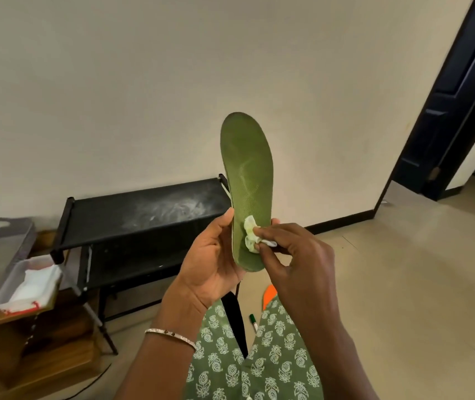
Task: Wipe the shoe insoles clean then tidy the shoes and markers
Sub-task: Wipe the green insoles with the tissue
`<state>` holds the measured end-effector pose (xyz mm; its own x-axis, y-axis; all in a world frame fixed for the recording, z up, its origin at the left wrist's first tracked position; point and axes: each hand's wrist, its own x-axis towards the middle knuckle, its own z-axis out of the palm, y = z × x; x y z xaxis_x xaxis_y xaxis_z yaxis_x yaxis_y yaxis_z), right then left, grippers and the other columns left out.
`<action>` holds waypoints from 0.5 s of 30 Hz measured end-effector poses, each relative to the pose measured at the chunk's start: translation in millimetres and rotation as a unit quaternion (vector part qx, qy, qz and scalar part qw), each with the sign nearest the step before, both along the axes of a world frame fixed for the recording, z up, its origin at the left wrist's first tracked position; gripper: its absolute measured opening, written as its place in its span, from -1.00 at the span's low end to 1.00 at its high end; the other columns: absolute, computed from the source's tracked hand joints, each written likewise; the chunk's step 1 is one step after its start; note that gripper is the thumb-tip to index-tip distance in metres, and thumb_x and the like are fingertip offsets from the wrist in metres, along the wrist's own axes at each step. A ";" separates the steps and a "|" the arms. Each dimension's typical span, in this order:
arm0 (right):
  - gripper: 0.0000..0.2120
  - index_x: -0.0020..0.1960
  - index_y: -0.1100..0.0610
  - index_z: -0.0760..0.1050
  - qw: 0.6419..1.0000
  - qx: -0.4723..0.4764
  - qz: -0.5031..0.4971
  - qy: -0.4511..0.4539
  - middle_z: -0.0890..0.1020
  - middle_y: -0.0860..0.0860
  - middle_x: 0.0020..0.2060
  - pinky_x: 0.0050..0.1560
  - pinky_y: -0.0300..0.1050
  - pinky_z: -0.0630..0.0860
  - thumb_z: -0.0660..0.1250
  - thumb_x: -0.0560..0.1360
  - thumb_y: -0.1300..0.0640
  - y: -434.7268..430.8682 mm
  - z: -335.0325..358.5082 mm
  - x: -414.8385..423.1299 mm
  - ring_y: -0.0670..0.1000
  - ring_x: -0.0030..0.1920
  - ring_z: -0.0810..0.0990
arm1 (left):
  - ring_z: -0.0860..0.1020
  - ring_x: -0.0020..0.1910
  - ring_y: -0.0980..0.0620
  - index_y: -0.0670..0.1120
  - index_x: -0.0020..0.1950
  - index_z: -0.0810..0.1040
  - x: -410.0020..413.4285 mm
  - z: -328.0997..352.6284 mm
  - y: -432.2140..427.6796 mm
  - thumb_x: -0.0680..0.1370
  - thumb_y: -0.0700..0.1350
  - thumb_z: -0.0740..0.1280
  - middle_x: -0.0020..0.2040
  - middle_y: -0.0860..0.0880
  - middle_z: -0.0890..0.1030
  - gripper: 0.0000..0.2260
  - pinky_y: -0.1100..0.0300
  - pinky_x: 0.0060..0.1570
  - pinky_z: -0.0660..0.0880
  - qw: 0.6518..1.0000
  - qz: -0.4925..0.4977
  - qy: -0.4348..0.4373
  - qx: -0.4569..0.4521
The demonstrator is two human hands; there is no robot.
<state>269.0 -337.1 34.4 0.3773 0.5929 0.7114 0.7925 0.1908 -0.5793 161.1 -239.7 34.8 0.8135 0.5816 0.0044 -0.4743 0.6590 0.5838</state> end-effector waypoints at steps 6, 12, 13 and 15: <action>-0.80 0.00 0.12 0.72 0.998 -0.042 0.002 -0.048 0.71 -0.07 -0.09 -0.11 -0.08 0.63 0.51 0.41 0.29 2.2 -11.8 -8.7 -0.08 -0.09 0.67 | 0.58 0.22 -0.16 -0.20 0.36 0.54 4.8 -6.0 0.5 0.61 0.08 0.12 0.34 -0.32 0.53 -0.52 -0.02 0.18 0.57 0.996 0.053 0.071 0.014; -0.84 -0.01 0.11 0.72 0.996 -0.058 -0.005 -0.072 0.69 -0.07 -0.10 -0.14 -0.05 0.62 0.47 0.43 0.26 5.9 -16.1 -19.3 -0.06 -0.12 0.65 | 0.60 0.20 -0.16 -0.24 0.31 0.56 8.6 -10.1 2.9 0.65 0.04 0.11 0.28 -0.31 0.58 -0.55 0.05 0.17 0.59 0.991 0.091 0.096 0.022; -0.84 -0.01 0.13 0.72 0.996 -0.052 -0.022 -0.074 0.69 -0.06 -0.11 -0.14 -0.06 0.62 0.49 0.42 0.27 7.2 -15.7 -18.2 -0.05 -0.13 0.64 | 0.61 0.19 -0.14 -0.24 0.28 0.59 9.1 -10.5 1.1 0.66 0.03 0.10 0.26 -0.29 0.60 -0.56 0.07 0.15 0.60 0.991 0.088 0.098 0.030; -0.82 -0.02 0.14 0.72 0.993 -0.039 -0.069 -0.089 0.69 -0.03 -0.12 -0.13 -0.14 0.60 0.52 0.40 0.30 10.4 -13.2 -14.7 -0.03 -0.15 0.63 | 0.65 0.10 -0.08 -0.22 0.23 0.61 10.2 -10.1 -2.8 0.67 0.01 0.09 0.21 -0.22 0.64 -0.58 0.12 0.06 0.63 0.992 0.075 0.096 0.041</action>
<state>254.3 -326.7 21.2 0.3313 0.6001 0.7281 0.8994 0.0326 -0.4360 171.4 -242.5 24.7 0.7086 0.6998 -0.0903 -0.4377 0.5363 0.7217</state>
